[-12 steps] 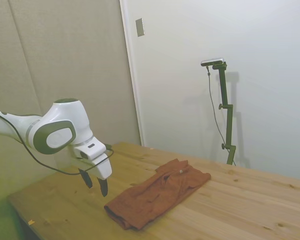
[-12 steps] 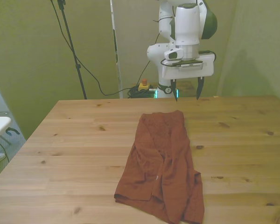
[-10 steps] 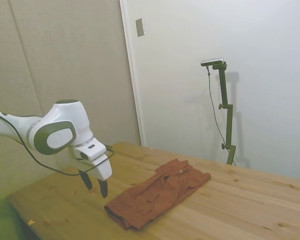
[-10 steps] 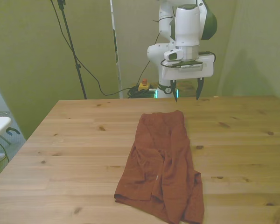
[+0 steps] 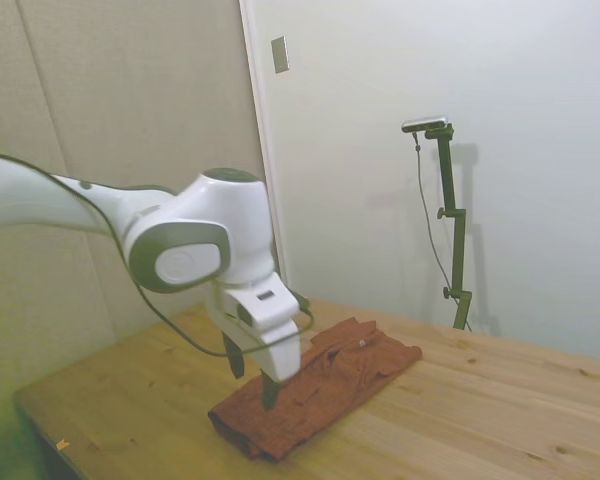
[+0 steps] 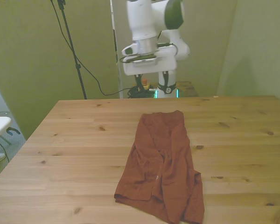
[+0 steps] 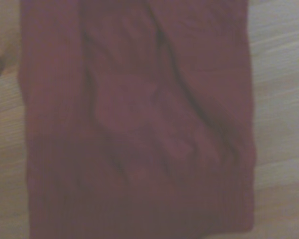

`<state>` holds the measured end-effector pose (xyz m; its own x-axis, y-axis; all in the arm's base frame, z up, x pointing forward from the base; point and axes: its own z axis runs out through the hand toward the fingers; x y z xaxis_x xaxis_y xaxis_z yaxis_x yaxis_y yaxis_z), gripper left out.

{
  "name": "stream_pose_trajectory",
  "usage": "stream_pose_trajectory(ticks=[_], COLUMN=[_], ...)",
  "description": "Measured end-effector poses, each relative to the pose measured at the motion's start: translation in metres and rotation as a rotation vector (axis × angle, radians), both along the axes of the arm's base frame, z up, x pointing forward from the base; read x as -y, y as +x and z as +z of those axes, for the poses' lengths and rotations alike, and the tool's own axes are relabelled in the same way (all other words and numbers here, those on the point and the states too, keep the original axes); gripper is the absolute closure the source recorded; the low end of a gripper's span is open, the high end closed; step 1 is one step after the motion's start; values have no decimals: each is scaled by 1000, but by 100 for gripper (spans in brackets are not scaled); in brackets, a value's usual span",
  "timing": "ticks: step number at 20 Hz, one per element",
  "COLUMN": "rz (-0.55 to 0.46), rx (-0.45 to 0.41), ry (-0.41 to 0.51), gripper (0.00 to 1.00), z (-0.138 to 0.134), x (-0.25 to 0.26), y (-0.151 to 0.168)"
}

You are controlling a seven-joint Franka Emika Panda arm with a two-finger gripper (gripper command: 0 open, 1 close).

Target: Unfold the shorts

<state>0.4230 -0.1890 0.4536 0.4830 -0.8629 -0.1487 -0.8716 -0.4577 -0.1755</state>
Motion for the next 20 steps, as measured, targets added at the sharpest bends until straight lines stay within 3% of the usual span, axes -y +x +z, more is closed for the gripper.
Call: stream_pose_trajectory(ticks=[6, 11, 20], rz=[46, 82, 153], rx=[-49, -116, -136], ry=[296, 329, 373], gripper=[0, 0, 0], z=[-73, -109, -108], x=[92, 97, 67], y=[23, 57, 61])
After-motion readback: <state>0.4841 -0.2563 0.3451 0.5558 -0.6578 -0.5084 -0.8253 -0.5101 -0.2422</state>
